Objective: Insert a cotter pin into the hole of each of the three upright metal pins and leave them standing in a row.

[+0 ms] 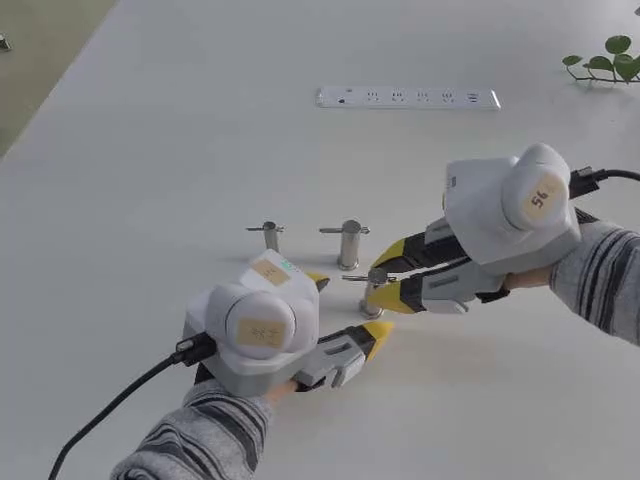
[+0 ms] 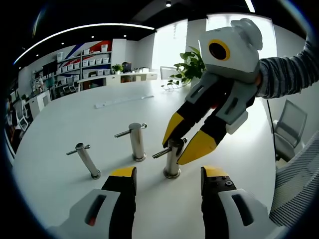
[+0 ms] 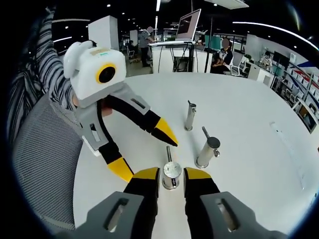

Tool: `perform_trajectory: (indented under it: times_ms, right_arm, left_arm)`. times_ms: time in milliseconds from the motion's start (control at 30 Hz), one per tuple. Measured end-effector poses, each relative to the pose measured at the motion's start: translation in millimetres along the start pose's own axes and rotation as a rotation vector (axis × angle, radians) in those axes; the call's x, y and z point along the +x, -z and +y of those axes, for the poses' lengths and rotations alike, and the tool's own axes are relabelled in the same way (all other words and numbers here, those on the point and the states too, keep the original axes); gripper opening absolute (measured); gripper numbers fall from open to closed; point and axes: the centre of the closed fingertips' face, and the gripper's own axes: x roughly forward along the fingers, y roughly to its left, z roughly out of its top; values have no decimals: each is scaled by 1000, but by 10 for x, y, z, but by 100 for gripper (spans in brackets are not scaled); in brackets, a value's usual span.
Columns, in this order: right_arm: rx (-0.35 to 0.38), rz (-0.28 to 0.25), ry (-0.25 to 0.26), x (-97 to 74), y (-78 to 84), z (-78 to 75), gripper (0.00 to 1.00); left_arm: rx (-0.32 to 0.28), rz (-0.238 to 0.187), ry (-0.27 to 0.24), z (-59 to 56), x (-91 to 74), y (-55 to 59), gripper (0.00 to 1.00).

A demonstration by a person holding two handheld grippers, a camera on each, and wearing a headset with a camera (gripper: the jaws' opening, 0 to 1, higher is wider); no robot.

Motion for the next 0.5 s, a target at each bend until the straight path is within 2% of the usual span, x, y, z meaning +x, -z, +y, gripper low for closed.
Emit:
perform_trajectory:
  times_ms: [233, 400, 467, 500]
  right_arm:
    - [16, -6, -7, 52, 2, 13, 14]
    - [17, -14, -2, 59, -11, 3, 9]
    - [37, -17, -5, 62, -13, -1, 9]
    - [81, -26, -6, 65, -16, -1, 9]
  left_arm:
    - [-21, -12, -5, 51, -86, -33, 56]
    - [-28, -15, -5, 66, -142, -36, 62]
    - [-41, -23, -5, 71, -166, -42, 64]
    - [-45, -25, -13, 84, -177, -44, 65]
